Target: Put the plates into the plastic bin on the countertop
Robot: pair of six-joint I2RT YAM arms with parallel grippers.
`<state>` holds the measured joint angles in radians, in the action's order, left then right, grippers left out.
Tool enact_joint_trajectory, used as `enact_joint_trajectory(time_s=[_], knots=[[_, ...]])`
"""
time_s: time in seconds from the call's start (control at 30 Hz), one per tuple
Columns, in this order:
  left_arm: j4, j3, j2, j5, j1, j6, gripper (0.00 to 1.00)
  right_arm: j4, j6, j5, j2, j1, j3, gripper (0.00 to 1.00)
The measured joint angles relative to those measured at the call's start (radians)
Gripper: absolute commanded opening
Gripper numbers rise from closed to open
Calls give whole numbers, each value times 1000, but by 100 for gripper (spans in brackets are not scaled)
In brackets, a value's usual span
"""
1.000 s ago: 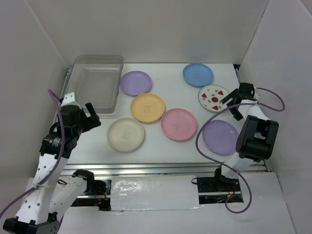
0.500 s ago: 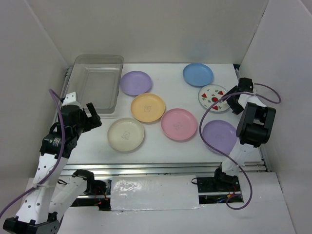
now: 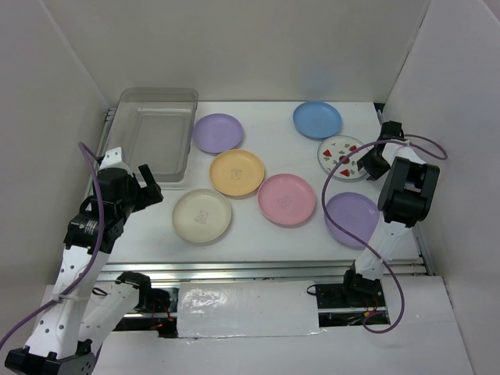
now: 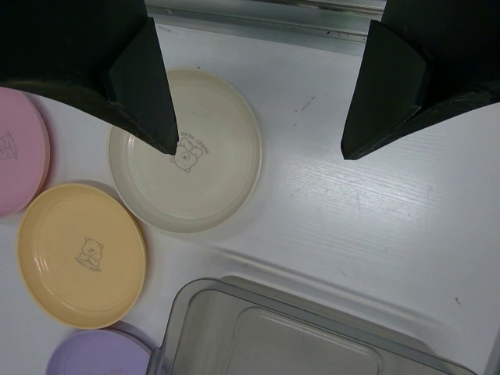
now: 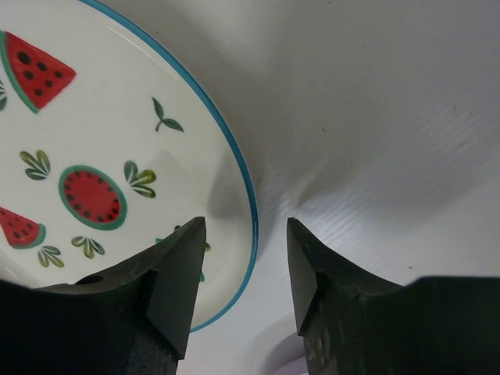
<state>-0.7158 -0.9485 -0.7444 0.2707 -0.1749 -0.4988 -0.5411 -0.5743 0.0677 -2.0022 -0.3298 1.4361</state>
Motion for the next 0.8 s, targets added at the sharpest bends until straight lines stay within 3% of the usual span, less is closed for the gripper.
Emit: enact_joint_trajectory(time_s=[0.23, 0.33, 0.4, 0.47, 0.5, 0.8], knots=[[0, 0, 0, 0, 0, 0, 99, -41, 12, 8, -2, 0, 0, 47], [0, 0, 0, 0, 0, 0, 99, -56, 20, 8, -2, 2, 4, 24], [1, 0, 0, 0, 0, 0, 99, -55, 21, 7, -2, 5, 6, 20], [1, 0, 0, 0, 0, 0, 99, -56, 25, 10, -2, 7, 6, 3], [2, 0, 0, 0, 0, 0, 99, -55, 20, 10, -2, 7, 6, 0], [6, 0, 0, 0, 0, 0, 99, 20, -32, -17, 69, 6, -95, 0]])
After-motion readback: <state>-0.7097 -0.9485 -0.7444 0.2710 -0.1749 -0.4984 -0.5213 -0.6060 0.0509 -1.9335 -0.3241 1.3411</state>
